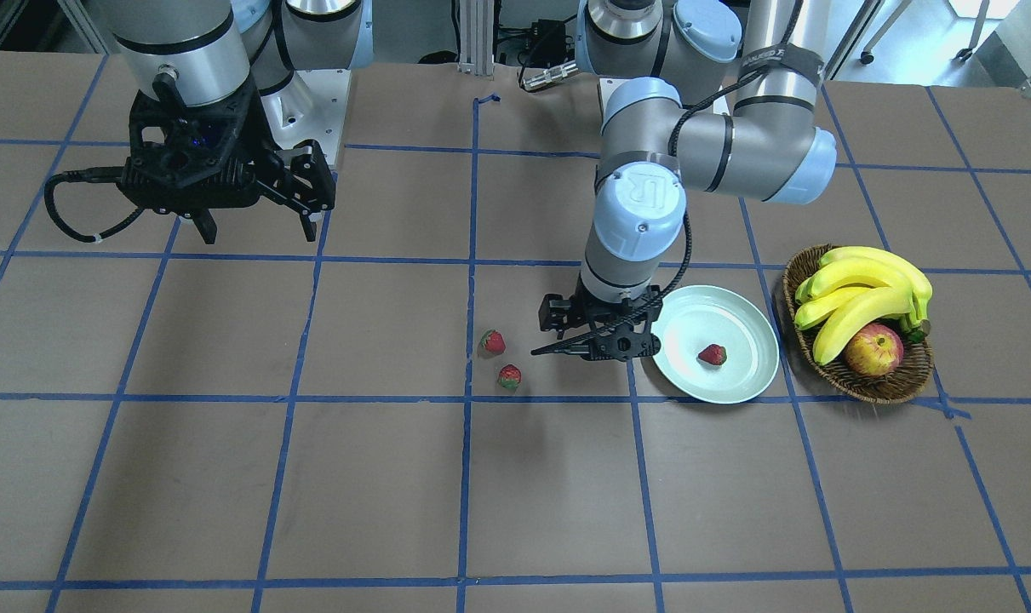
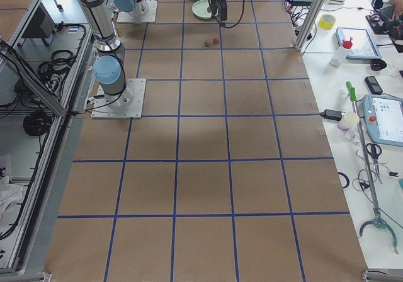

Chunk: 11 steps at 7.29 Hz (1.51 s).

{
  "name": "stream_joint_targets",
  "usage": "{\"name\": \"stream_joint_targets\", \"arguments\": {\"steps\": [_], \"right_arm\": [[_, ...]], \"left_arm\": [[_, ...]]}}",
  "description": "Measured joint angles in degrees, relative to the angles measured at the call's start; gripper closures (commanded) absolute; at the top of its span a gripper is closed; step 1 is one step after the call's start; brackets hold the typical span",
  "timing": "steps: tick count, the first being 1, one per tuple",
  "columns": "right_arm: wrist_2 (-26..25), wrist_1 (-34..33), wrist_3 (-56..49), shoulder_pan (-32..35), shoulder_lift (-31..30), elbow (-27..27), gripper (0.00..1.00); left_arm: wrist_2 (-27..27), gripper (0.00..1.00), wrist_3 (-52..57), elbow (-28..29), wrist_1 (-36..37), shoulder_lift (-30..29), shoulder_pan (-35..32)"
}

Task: Collect all strawberries into plate
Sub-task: 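Return the left gripper to the strawberries and grasp another one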

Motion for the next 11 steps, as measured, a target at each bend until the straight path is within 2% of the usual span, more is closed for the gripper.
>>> {"name": "stream_joint_targets", "arguments": {"steps": [3,5,6,7,8,9,10,11], "right_arm": [[0.1,0.0,0.0,0.0,-0.1,0.0,0.00],[0.2,0.0,0.0,0.0,-0.1,0.0,0.00],[0.2,0.0,0.0,0.0,-0.1,0.0,0.00],[0.1,0.0,0.0,0.0,-0.1,0.0,0.00],[0.1,0.0,0.0,0.0,-0.1,0.0,0.00],[0.1,0.0,0.0,0.0,-0.1,0.0,0.00],[0.3,0.0,0.0,0.0,-0.1,0.0,0.00],[0.4,0.0,0.0,0.0,-0.1,0.0,0.00]], "left_arm": [[-7.6,0.00,-12.5,0.0,7.7,-5.8,-5.6],[-8.9,0.00,-15.0,0.1,11.0,-9.8,-8.4],[-9.1,0.19,-15.9,0.1,11.5,-10.8,-8.9],[-9.1,0.48,-17.0,0.2,11.7,-11.2,-9.2],[-9.1,0.68,-17.7,0.2,11.8,-11.3,-9.3],[-9.1,0.81,-17.8,0.2,11.9,-11.2,-9.3],[-9.0,0.85,-17.8,0.2,11.9,-11.1,-9.3],[-8.8,1.00,-17.9,0.2,11.6,-11.1,-9.3]]}}
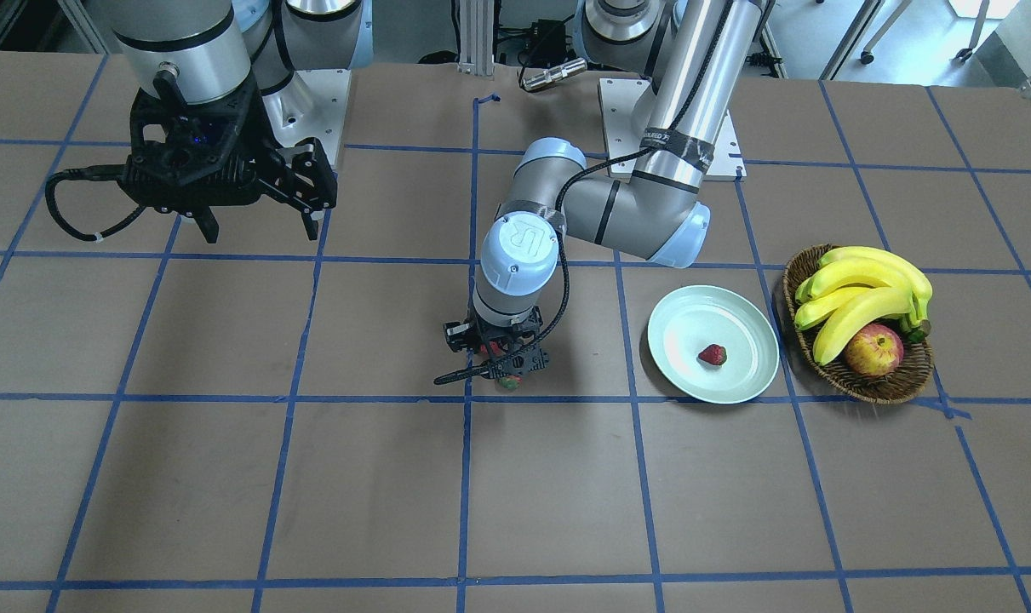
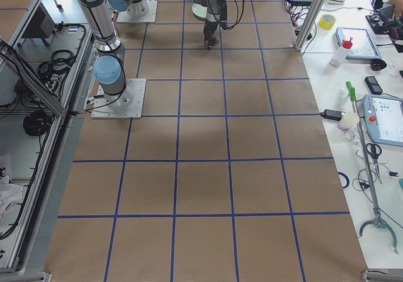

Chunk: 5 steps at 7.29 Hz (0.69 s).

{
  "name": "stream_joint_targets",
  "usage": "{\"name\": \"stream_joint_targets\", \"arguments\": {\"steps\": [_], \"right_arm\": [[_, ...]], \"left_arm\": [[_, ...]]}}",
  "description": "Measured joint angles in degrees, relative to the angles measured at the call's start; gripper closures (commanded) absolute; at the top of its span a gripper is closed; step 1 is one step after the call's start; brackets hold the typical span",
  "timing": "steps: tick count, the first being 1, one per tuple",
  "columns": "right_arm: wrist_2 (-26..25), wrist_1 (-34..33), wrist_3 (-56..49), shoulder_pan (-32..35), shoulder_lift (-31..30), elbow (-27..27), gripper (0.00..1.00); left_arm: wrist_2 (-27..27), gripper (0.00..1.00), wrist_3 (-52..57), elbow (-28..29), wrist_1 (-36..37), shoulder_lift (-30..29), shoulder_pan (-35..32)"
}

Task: Collect all strawberries into plate
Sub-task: 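Carry the strawberry to the plate and release it with the left gripper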

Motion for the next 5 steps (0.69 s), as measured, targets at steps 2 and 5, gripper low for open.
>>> {"name": "stream_joint_targets", "arguments": {"steps": [2,5], "right_arm": [[-0.1,0.0,0.0,0.1,0.0,-0.1,0.00],[-0.3,0.0,0.0,0.0,0.0,-0.1,0.00]], "left_arm": [[0.4,1.00,-0.4,0.0,-2.2,0.7,0.0],[1.5,1.00,3.2,5.0,-9.3,4.1,1.6]]}}
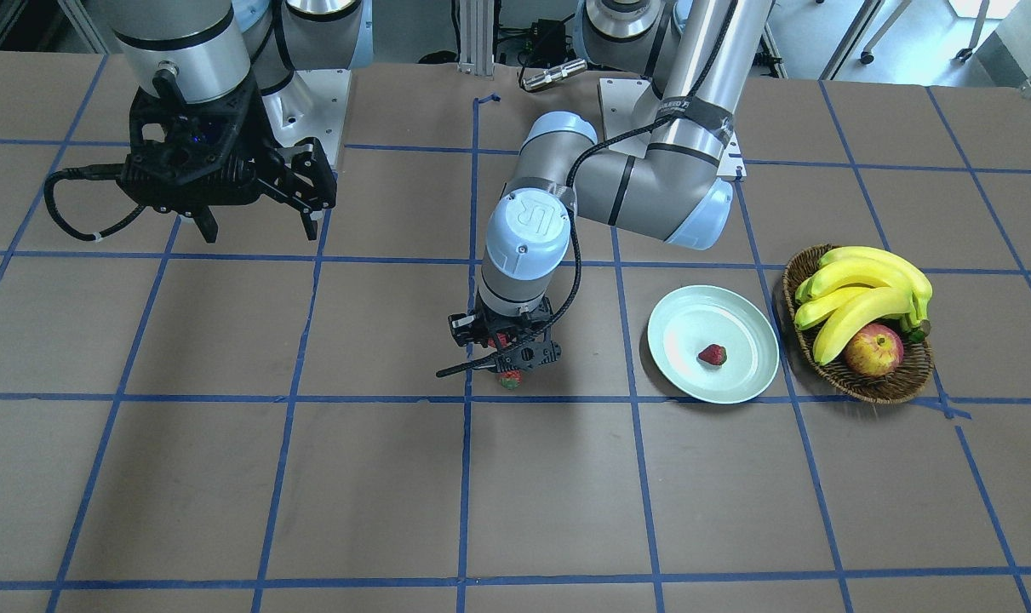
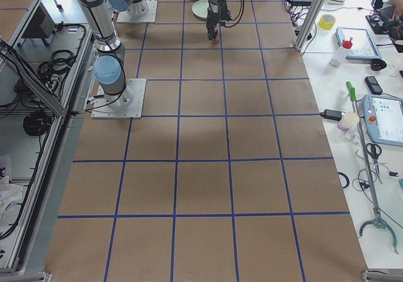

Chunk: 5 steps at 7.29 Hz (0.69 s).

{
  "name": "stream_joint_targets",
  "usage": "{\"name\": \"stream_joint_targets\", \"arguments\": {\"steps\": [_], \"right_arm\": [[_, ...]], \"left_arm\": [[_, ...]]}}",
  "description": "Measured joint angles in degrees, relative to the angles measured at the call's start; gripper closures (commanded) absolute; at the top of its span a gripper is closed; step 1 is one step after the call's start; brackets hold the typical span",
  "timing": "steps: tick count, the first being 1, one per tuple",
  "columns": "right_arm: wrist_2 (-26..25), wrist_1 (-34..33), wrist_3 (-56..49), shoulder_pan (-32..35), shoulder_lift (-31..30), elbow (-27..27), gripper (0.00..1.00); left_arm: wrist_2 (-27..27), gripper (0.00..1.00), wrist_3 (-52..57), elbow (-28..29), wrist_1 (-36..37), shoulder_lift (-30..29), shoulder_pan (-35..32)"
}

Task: Collect all strawberries into plate
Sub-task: 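Carry the strawberry to the plate and release it with the left gripper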

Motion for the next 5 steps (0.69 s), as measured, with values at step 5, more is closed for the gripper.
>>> {"name": "stream_joint_targets", "arguments": {"steps": [5], "right_arm": [[0.1,0.0,0.0,0.0,0.0,0.0,0.00]], "left_arm": [[6.6,1.00,29.0,-0.2,-8.4,5.8,17.7]]}}
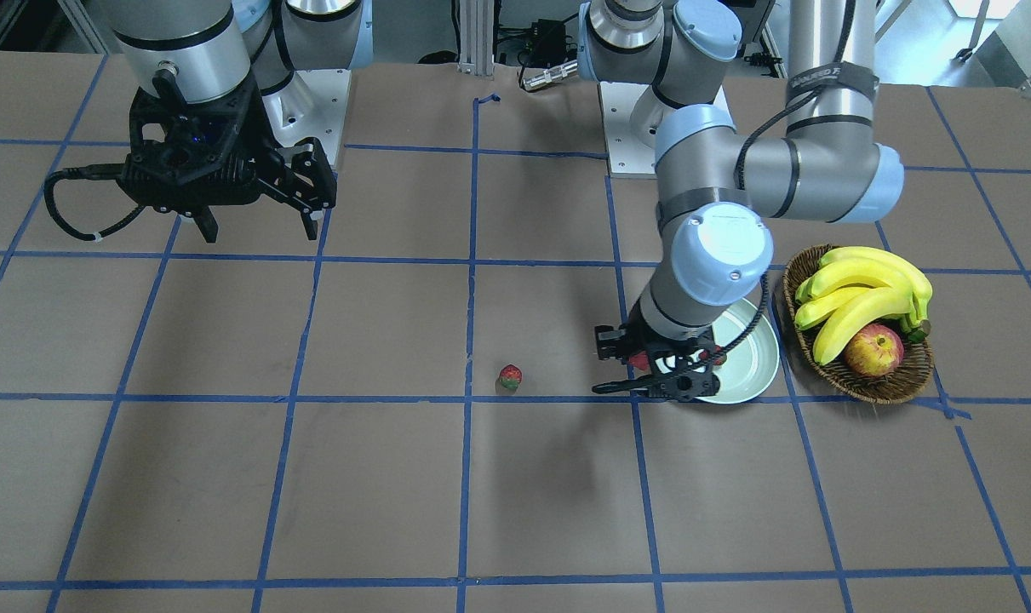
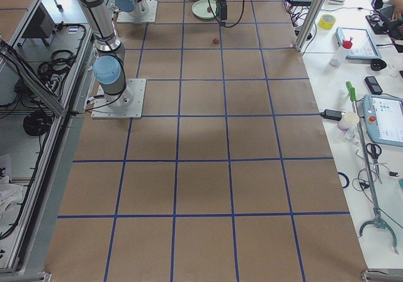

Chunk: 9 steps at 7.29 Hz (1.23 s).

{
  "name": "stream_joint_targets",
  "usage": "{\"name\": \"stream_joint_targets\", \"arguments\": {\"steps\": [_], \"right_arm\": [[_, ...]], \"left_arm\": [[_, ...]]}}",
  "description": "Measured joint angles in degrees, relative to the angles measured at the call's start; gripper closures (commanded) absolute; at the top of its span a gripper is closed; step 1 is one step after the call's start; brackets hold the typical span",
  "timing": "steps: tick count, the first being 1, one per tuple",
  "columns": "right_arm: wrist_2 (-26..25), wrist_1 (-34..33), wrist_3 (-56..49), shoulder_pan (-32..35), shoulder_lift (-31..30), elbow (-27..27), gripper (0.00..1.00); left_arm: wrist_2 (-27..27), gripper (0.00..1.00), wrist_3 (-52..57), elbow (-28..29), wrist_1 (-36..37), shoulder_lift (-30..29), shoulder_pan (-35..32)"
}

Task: Collect all strawberries into plate
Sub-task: 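Carry the strawberry to the plate and release it with the left gripper, then move the left gripper to the last strawberry and grasp it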

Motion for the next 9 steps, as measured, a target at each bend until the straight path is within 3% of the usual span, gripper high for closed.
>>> {"name": "stream_joint_targets", "arguments": {"steps": [4,5,6,9], "right_arm": [[0.3,0.0,0.0,0.0,0.0,-0.1,0.00],[0.3,0.0,0.0,0.0,0.0,-0.1,0.00],[0.4,0.0,0.0,0.0,0.0,-0.1,0.00],[0.4,0.1,0.0,0.0,0.0,-0.1,0.00]], "left_arm": [[2.8,1.00,14.0,-8.0,2.0,1.6,8.9],[3.6,0.45,15.5,-10.1,3.7,1.5,9.9],[3.7,0.00,16.0,-11.1,5.1,1.3,10.4],[2.9,0.00,15.6,-11.2,6.3,1.2,10.4]]}}
